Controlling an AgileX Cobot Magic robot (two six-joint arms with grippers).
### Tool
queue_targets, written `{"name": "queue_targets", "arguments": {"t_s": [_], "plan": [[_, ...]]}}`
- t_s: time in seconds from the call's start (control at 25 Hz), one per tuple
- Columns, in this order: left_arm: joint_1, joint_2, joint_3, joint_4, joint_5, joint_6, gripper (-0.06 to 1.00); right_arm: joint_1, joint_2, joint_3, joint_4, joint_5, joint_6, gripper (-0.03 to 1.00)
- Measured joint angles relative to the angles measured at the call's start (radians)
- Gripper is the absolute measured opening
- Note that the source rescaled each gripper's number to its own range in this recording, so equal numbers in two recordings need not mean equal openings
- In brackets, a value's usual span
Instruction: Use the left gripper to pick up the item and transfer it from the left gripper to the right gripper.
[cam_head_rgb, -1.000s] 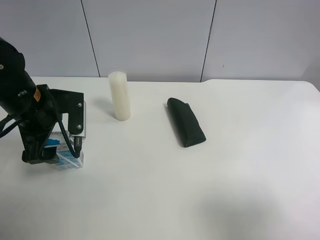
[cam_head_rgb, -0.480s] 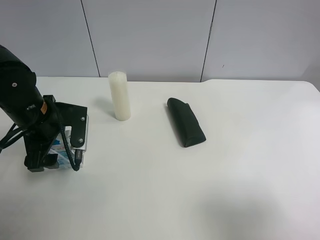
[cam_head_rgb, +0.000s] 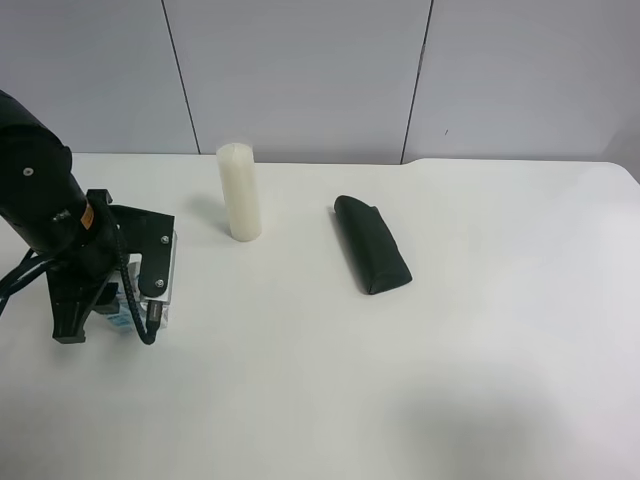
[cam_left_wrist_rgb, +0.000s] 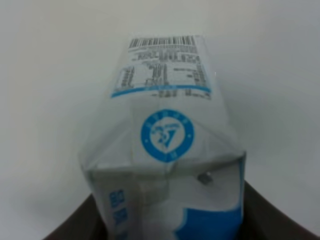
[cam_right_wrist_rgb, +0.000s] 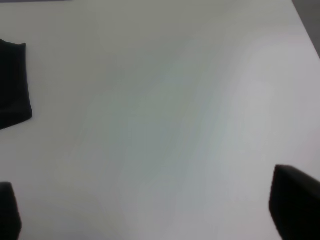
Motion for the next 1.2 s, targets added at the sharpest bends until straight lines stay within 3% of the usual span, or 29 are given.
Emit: {"name": "queue_targets", "arguments": {"t_s": [0.48,0.76,1.2], "plan": [[0.000,-0.037,0.001,-0.009,0.000,0.010,0.00,0.000,0.000,0.000,0.000,0.000,0.000,1.00],[-0.005,-0.251,0.001,-0.147,0.063,0.010,0.00,0.000,0.000,0.000,0.000,0.000,0.000,1.00],[-0.187,-0.456,0.001,-0.315,0.150,-0.033,0.00,0.000,0.000,0.000,0.000,0.000,0.000,1.00]]}}
